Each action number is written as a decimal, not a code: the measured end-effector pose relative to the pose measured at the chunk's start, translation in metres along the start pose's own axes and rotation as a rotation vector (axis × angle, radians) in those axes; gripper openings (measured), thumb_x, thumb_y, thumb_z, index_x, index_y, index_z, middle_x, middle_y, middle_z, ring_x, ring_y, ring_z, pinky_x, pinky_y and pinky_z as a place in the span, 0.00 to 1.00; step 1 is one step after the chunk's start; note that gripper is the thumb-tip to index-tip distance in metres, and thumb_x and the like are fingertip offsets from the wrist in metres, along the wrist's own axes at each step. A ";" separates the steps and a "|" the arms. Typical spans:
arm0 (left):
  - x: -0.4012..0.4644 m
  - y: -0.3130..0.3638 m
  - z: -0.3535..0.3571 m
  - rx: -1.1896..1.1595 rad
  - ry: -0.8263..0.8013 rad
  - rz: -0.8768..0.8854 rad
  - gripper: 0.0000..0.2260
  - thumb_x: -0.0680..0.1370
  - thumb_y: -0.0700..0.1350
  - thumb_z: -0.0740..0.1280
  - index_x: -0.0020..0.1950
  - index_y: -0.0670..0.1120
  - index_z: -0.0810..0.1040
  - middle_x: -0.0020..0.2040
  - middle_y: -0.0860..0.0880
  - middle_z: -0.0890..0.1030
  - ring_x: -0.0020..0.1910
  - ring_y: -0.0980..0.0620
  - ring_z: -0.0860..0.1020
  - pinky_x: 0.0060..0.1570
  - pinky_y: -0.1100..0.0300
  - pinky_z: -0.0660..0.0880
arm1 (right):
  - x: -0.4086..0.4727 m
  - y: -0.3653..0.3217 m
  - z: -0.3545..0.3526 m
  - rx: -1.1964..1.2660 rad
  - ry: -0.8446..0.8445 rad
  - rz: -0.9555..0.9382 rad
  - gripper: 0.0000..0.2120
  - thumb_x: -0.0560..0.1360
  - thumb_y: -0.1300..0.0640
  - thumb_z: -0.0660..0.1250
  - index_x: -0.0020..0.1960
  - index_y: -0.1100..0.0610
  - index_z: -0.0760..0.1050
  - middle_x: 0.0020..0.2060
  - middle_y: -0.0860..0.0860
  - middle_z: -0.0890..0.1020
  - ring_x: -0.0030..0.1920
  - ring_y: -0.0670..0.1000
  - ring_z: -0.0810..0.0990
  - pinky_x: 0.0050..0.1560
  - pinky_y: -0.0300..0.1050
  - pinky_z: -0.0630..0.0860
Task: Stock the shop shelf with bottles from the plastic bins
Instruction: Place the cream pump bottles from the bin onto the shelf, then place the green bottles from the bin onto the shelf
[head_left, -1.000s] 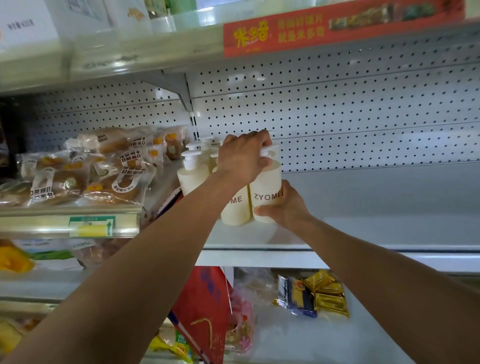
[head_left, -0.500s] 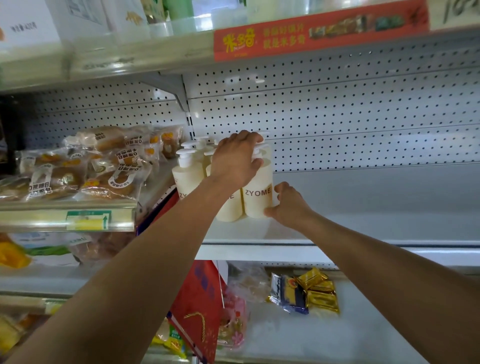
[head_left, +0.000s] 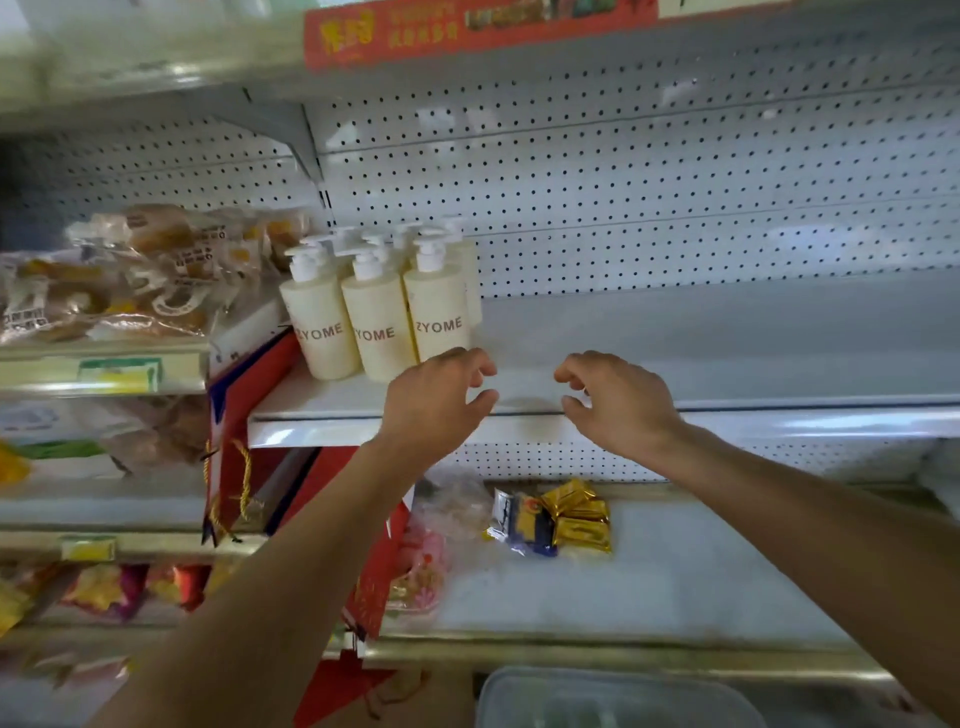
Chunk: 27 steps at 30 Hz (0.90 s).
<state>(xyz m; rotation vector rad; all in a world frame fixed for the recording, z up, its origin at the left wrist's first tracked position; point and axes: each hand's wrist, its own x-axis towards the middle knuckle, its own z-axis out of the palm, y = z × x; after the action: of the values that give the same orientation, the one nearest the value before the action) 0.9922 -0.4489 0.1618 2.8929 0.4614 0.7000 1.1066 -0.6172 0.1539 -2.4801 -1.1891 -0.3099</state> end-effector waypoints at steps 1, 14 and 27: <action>-0.008 0.008 0.007 -0.004 -0.029 -0.009 0.11 0.78 0.53 0.66 0.59 0.54 0.75 0.52 0.58 0.80 0.45 0.59 0.75 0.44 0.60 0.72 | -0.010 0.005 -0.001 -0.003 0.012 -0.014 0.14 0.79 0.54 0.63 0.64 0.51 0.74 0.59 0.46 0.79 0.59 0.49 0.77 0.53 0.43 0.72; -0.151 0.080 0.143 -0.329 -0.416 -0.338 0.10 0.74 0.51 0.69 0.54 0.53 0.79 0.47 0.55 0.83 0.49 0.51 0.81 0.52 0.53 0.77 | -0.164 0.092 0.075 0.147 -0.358 0.115 0.11 0.77 0.52 0.64 0.59 0.49 0.75 0.52 0.46 0.80 0.53 0.50 0.78 0.49 0.43 0.72; -0.284 0.074 0.331 -0.362 -0.947 -0.554 0.11 0.78 0.50 0.65 0.59 0.50 0.77 0.55 0.50 0.82 0.56 0.48 0.79 0.56 0.54 0.75 | -0.288 0.131 0.268 0.370 -0.804 0.566 0.11 0.73 0.55 0.66 0.55 0.52 0.78 0.51 0.49 0.82 0.54 0.52 0.80 0.54 0.44 0.76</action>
<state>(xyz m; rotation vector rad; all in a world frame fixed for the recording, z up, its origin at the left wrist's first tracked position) 0.9255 -0.6285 -0.2373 2.2185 0.8050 -0.5848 1.0410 -0.7821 -0.2206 -2.4957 -0.6155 1.0361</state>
